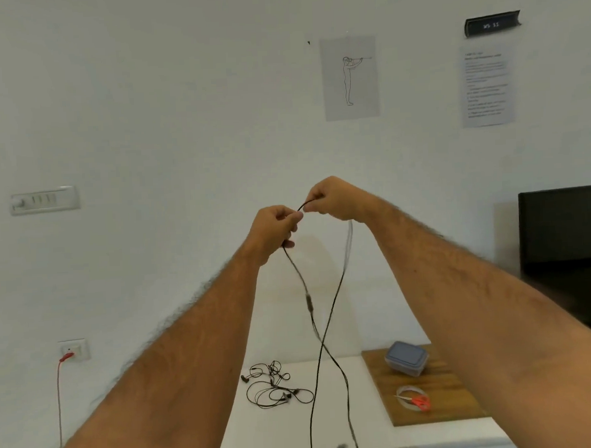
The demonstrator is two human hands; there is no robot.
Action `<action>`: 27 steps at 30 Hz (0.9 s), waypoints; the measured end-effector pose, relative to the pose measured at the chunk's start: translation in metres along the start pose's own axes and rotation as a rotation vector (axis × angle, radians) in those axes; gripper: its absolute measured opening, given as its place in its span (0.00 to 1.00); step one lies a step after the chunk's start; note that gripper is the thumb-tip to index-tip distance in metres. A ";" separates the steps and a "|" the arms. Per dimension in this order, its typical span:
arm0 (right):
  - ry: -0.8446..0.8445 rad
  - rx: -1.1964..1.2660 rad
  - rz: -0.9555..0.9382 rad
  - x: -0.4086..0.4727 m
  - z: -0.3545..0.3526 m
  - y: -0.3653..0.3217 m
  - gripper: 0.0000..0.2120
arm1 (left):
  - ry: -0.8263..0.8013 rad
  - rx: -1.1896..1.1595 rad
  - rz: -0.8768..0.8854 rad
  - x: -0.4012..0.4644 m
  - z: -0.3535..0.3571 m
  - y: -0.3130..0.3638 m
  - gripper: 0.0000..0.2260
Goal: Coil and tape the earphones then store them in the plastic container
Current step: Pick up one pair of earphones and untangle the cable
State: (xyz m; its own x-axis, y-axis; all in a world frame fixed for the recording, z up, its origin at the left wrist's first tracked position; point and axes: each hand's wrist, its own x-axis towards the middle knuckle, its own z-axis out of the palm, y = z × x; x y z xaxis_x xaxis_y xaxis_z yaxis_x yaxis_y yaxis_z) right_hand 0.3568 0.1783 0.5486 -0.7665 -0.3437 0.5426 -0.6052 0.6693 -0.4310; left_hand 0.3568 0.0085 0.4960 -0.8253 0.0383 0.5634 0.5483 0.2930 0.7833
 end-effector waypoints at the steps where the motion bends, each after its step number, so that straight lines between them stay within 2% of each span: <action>1: 0.049 0.026 -0.007 0.000 -0.005 0.000 0.08 | -0.044 -0.003 -0.022 -0.004 -0.001 -0.004 0.08; 5: 0.438 0.157 0.023 0.006 -0.025 0.005 0.10 | -0.184 -0.122 -0.103 -0.015 -0.007 -0.018 0.12; 6: 0.461 0.186 0.059 0.007 -0.029 0.007 0.10 | -0.198 -0.150 -0.115 -0.015 -0.009 -0.020 0.13; 9: 0.244 0.262 0.216 0.004 -0.031 0.008 0.07 | -0.167 -0.212 -0.127 -0.015 -0.007 -0.016 0.14; 10: 0.173 0.275 0.255 0.003 -0.028 0.007 0.08 | -0.157 -0.216 -0.119 -0.014 -0.004 -0.011 0.14; 14: -0.090 0.239 0.193 -0.001 -0.016 -0.001 0.25 | -0.159 -0.082 -0.044 -0.011 0.007 0.012 0.15; 17: -0.291 0.344 0.124 -0.002 -0.009 -0.007 0.18 | -0.149 -0.029 -0.024 -0.009 0.009 0.021 0.16; 19: -0.278 0.353 0.099 -0.002 -0.007 -0.006 0.13 | -0.133 -0.014 -0.038 -0.007 0.007 0.020 0.16; 22: -0.069 0.118 0.008 -0.002 -0.007 -0.001 0.04 | -0.083 0.018 -0.064 -0.009 0.001 0.010 0.16; 25: 0.362 -0.025 -0.046 0.008 -0.008 0.011 0.07 | -0.097 -0.020 -0.109 -0.012 -0.005 -0.001 0.16; 27: 0.608 0.009 0.042 0.011 -0.010 0.022 0.08 | -0.104 -0.030 -0.116 -0.014 -0.009 -0.005 0.15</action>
State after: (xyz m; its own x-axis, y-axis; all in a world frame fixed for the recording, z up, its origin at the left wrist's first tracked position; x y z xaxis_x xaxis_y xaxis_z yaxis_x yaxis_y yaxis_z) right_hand 0.3371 0.1952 0.5524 -0.5309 0.1226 0.8385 -0.5811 0.6675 -0.4655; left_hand 0.3663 -0.0017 0.4865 -0.8921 0.1051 0.4395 0.4509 0.2729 0.8498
